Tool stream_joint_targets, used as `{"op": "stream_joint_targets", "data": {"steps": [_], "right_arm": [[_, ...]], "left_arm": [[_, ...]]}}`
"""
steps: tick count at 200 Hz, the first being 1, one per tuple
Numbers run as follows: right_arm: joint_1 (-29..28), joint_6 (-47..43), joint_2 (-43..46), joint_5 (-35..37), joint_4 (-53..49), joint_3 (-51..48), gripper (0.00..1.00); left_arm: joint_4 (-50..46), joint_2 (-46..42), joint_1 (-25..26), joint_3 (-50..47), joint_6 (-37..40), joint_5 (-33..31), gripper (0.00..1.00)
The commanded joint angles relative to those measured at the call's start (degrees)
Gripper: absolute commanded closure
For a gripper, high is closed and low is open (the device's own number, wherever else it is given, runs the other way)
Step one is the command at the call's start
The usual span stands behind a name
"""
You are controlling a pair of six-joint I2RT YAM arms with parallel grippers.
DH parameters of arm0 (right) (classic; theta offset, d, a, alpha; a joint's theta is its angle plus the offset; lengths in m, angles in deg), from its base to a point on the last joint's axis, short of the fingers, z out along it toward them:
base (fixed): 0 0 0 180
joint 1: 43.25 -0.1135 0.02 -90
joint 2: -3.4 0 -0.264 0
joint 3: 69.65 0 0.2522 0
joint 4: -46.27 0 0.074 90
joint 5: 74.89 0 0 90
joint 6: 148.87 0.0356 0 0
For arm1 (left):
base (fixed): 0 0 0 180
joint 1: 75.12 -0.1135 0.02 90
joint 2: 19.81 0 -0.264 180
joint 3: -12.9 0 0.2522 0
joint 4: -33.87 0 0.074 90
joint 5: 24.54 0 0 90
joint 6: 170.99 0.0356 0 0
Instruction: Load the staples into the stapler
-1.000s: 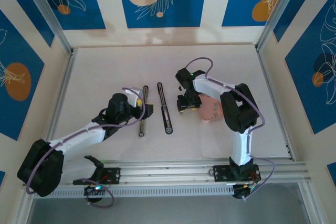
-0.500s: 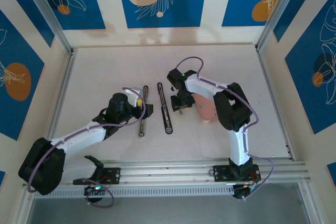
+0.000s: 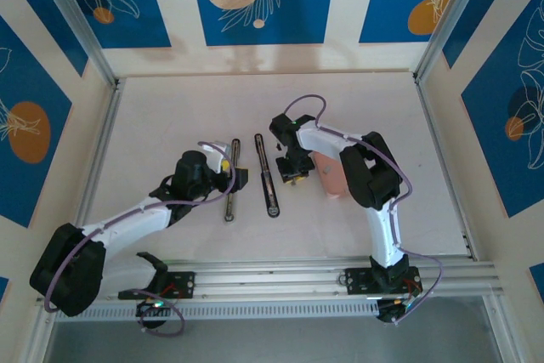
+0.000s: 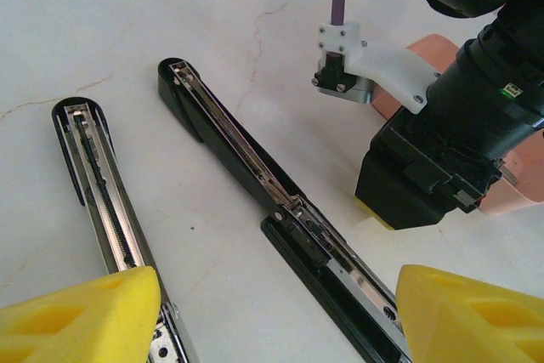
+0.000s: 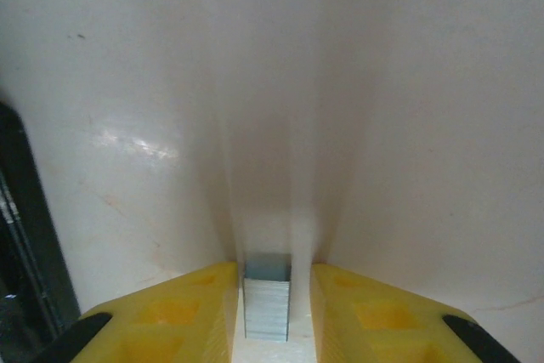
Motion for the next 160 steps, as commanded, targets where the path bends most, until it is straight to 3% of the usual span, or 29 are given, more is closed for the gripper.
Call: {"op": "stream_joint_targets", "data": {"steps": [1, 67, 122, 160], "right_arm": [[-0.3, -0.3, -1.6, -0.7, -0.3, 1.4, 0.73], [-0.3, 1.6, 1.8, 0.6, 4.2, -2.6, 0.81], [-2.0, 9.7, 17.9, 2.9, 15.4, -15.5, 0.82], [-7.3, 18.5, 28.4, 6.1, 22.2, -25.1, 0.83]], "left_arm": [[0.5, -1.3, -1.0, -0.7, 1.3, 0.5, 0.27], [-0.1, -1.8, -1.1, -0.9, 1.2, -0.1, 0.27], [2.1, -3.6, -1.1, -4.5, -1.3, -3.6, 0.25], [3.8, -4.7, -1.1, -6.6, -2.1, -5.3, 0.22]]}}
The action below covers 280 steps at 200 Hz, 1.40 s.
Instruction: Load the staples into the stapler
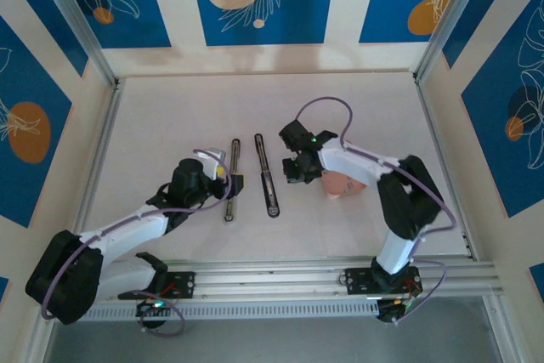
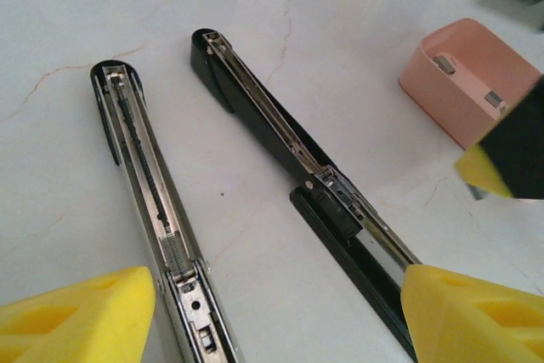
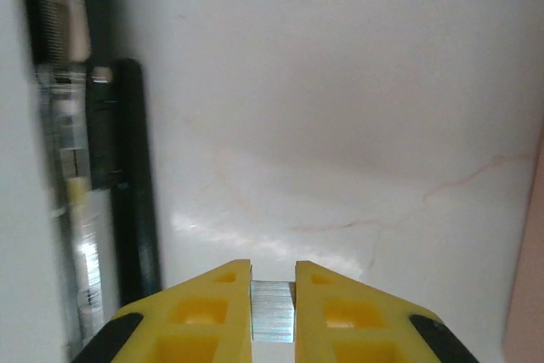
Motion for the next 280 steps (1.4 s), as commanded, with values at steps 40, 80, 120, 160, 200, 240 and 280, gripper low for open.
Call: {"op": "stream_joint_targets", "data": {"steps": [40, 80, 120, 160, 200, 240, 280], "right_arm": [[-10.4, 12.8, 9.3, 6.0, 9.7, -8.7, 0.83], [-13.3, 13.8, 7.4, 4.2, 9.7, -8.0, 0.83], [-15.2, 13.2, 4.6, 4.8, 8.3, -6.2, 0.83], [-16.3, 12.3, 2.4, 4.9, 7.7, -4.2, 0.83], [-16.9, 12.2, 0.5, 7.4, 4.9, -2.3, 0.84], [-17.0, 12.2, 0.3, 8.8, 4.5, -2.2, 0.84], [-17.1, 12.1, -0.4, 8.5, 4.5, -2.2, 0.84]], "left_arm": [[4.8, -3.3, -0.8, -4.0, -2.6, -5.0, 0.2], [5.3, -4.4, -0.8, -5.5, -3.3, -5.5, 0.2], [5.5, -4.6, -0.8, -5.8, -3.4, -5.5, 0.2], [5.4, -4.6, -0.8, -5.8, -3.1, -5.5, 0.2], [5.3, -4.6, -0.8, -5.8, -2.6, -5.5, 0.19], [5.3, -4.7, -0.8, -5.8, -2.2, -5.5, 0.2], [5.2, -4.7, -0.8, -5.8, -2.0, -5.5, 0.19]]}}
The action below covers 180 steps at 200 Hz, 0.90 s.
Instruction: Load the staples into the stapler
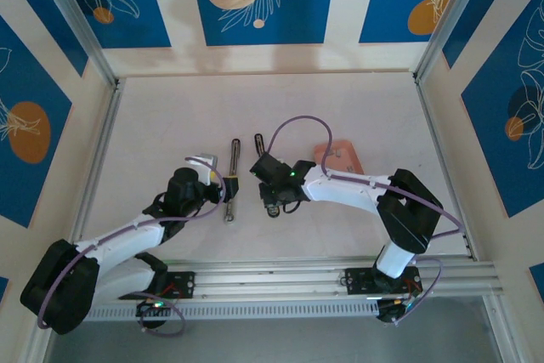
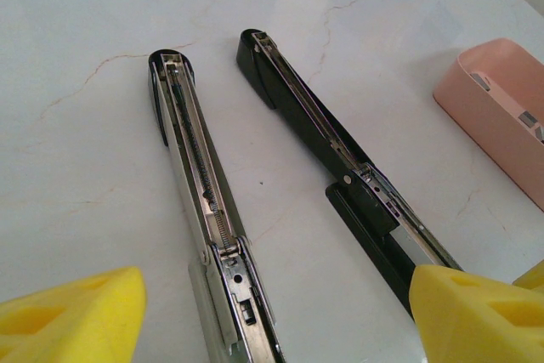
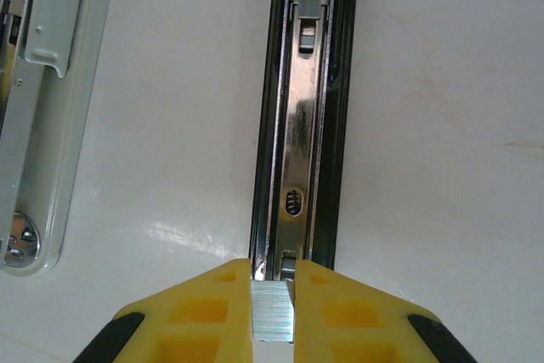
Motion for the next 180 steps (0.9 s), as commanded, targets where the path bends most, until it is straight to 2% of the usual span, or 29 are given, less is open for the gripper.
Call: {"op": "stream_joint_targets", "data": {"steps": [1, 180], "right_arm": [[-0.4, 0.0, -1.1, 1.0, -1.3, 1.1, 0.84], [-2.4, 0.4, -1.9, 2.4, -5.0, 0.9, 0.84]], "left_arm": [[1.6, -0.9, -0.7, -0.5, 0.5, -0.9, 0.19], [0.3, -2.3, -0.7, -0.8, 1.0, -1.1, 0.19]]}}
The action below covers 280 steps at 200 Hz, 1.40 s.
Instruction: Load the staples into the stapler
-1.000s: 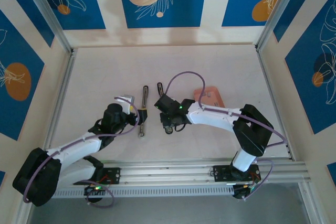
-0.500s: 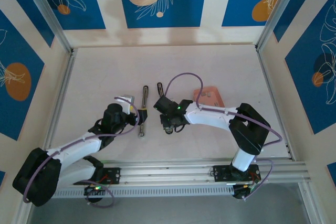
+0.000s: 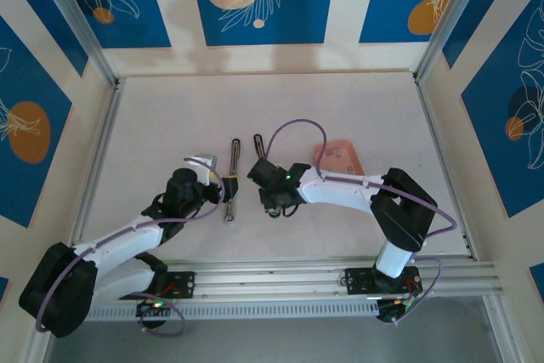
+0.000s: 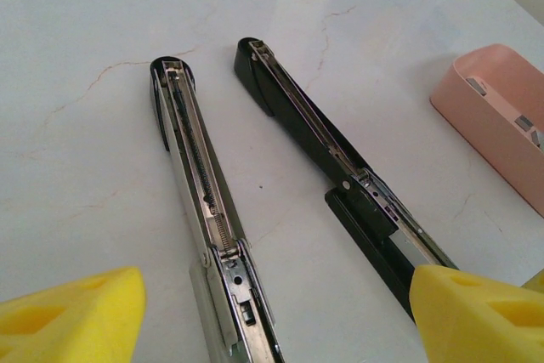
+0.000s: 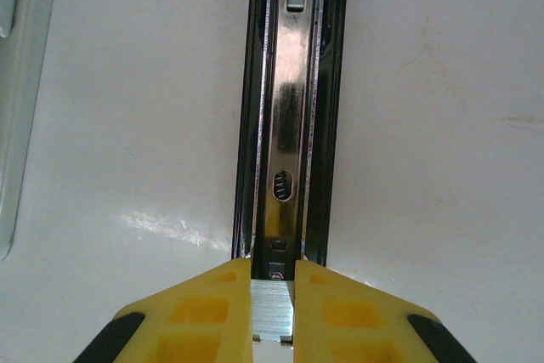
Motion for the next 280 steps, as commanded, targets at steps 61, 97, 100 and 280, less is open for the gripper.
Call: {"op": "stream_joint_targets", "data": {"steps": [61, 97, 100, 280], "right_arm": [[-1.5, 1.7, 0.5, 0.8, -3.4, -0.1, 0.84], [-1.5, 2.0, 0.2, 1.1, -3.5, 0.3, 0.83], [-1.5, 2.0, 0.3, 1.1, -3.5, 0.3, 0.83], [5.9, -2.6, 1.2, -10.0, -10.0, 7.9, 0.5]], "left_arm": [[0.3, -1.1, -0.7, -0.5, 0.7, -0.8, 0.19], [0.4, -1.3, -0.7, -0.6, 0.7, -0.7, 0.19], [0.3, -1.3, -0.7, -0.6, 0.8, -0.8, 0.19], [-0.4, -2.8, -0.8, -0.5, -1.9, 1.2, 0.18]]}}
